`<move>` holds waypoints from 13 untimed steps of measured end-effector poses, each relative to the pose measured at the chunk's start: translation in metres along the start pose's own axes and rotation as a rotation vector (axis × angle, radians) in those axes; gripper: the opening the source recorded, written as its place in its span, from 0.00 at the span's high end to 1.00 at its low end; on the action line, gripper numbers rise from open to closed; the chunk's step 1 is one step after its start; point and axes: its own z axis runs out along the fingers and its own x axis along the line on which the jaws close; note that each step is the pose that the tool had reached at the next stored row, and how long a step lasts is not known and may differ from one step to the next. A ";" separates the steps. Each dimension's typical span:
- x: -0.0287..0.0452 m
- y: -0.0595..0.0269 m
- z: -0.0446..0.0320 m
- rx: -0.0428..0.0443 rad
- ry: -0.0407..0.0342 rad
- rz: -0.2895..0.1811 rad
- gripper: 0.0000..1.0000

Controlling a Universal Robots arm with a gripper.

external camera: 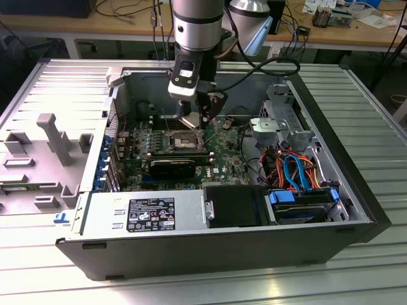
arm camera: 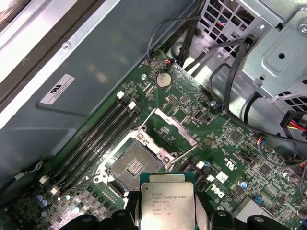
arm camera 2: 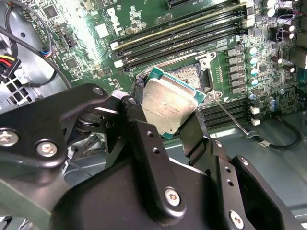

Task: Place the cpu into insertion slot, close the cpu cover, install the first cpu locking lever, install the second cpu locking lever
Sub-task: 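Place the cpu into insertion slot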

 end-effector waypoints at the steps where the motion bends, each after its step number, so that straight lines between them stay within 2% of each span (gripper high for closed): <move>1: 0.0000 0.0000 0.0001 0.0003 -0.0005 0.005 0.45; 9: 0.0000 0.0000 0.0005 0.0025 -0.0035 0.043 0.45; 13: 0.0000 0.0000 0.0010 0.0032 -0.0048 0.077 0.45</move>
